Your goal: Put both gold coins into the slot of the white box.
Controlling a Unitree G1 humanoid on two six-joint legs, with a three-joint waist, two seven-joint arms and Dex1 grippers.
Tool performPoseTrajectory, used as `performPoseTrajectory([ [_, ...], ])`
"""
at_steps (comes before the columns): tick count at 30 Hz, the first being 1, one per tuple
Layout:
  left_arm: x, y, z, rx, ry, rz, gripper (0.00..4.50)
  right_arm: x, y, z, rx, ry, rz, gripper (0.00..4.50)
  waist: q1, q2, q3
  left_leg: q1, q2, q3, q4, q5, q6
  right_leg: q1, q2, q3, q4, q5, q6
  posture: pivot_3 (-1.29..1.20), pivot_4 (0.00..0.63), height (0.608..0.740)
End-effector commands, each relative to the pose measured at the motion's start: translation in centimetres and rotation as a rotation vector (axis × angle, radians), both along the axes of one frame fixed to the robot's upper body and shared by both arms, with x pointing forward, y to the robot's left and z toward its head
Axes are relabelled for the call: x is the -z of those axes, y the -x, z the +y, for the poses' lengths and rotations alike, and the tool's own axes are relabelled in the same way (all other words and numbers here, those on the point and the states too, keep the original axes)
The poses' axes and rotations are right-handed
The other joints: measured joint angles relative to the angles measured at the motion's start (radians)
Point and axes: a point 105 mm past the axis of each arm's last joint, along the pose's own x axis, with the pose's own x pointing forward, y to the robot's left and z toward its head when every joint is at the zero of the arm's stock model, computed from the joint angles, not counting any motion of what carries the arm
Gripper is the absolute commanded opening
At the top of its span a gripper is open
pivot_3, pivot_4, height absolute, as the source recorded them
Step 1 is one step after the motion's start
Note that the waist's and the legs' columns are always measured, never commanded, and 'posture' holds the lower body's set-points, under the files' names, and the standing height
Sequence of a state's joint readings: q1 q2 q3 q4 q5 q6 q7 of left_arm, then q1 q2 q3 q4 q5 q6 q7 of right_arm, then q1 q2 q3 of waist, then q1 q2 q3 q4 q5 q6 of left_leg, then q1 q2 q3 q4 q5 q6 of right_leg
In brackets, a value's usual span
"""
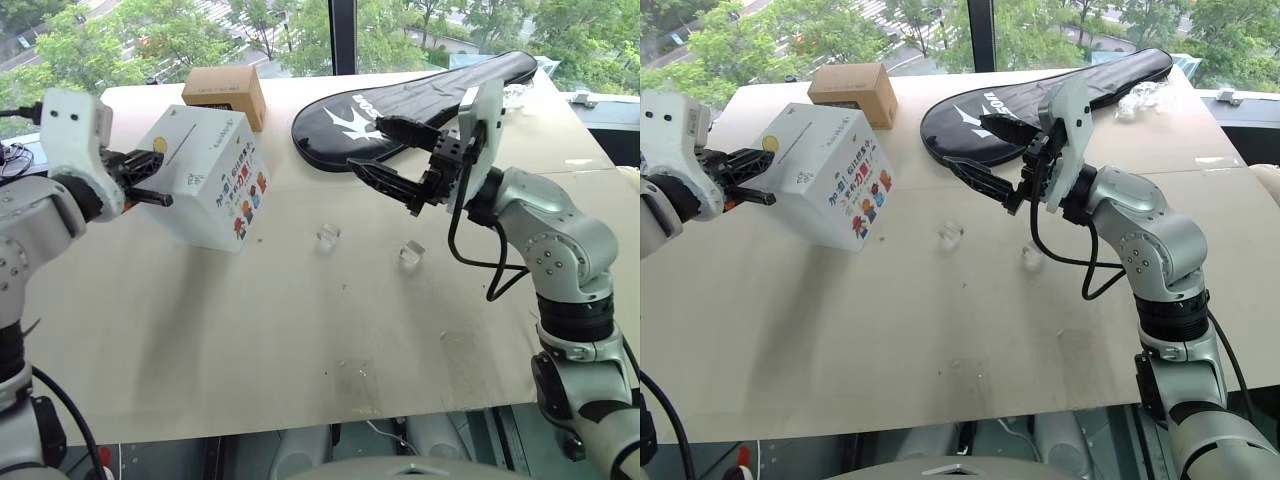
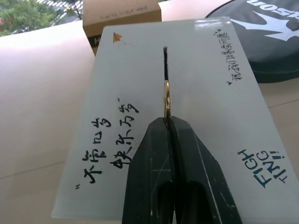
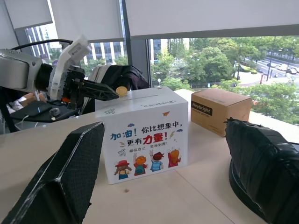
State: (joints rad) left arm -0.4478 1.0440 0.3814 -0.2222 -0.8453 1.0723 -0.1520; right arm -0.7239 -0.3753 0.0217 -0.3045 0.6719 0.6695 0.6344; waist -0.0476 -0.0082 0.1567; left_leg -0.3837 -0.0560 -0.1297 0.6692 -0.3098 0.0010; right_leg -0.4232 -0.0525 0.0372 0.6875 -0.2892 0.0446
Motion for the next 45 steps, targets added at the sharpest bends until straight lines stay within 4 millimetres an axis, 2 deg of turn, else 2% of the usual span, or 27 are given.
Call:
performPoseTrajectory([
  [1,-0.9,0.2,0.4,-0.037,-0.028,-0.024,0.00,-1.6,0.6,-0.3,-0.010,-0.034,-0.056,4.39,-0.001,0.000,0.000,0.000,0.000,0.000,0.000,0.000,0.000,-0.001,0.000,0.000,0.001,0.000,0.000,0.00,0.150,0.740],
  [17,-1.0,-0.5,-0.8,0.024,-0.047,0.001,0.00,-1.8,0.9,0.1,0.001,-0.057,-0.060,4.39,0.002,0.000,0.000,0.001,-0.001,0.001,0.002,0.001,-0.001,-0.002,0.000,0.001,0.006,0.000,0.000,0.00,0.150,0.740],
  [23,-0.4,-0.4,-0.4,-0.005,-0.052,0.031,0.00,-1.9,0.8,0.1,0.004,-0.064,-0.056,4.39,-0.004,0.000,-0.001,0.001,-0.001,0.002,0.002,0.001,-0.001,-0.002,0.000,0.001,0.007,0.000,0.000,0.00,0.150,0.740],
  [45,0.0,-0.2,1.0,-0.080,-0.053,0.038,0.00,-1.4,0.7,-0.1,0.003,-0.060,-0.052,4.39,-0.021,-0.001,-0.001,0.002,-0.001,0.003,0.003,0.001,-0.001,-0.002,0.000,0.002,0.008,0.000,0.000,0.00,0.150,0.740],
])
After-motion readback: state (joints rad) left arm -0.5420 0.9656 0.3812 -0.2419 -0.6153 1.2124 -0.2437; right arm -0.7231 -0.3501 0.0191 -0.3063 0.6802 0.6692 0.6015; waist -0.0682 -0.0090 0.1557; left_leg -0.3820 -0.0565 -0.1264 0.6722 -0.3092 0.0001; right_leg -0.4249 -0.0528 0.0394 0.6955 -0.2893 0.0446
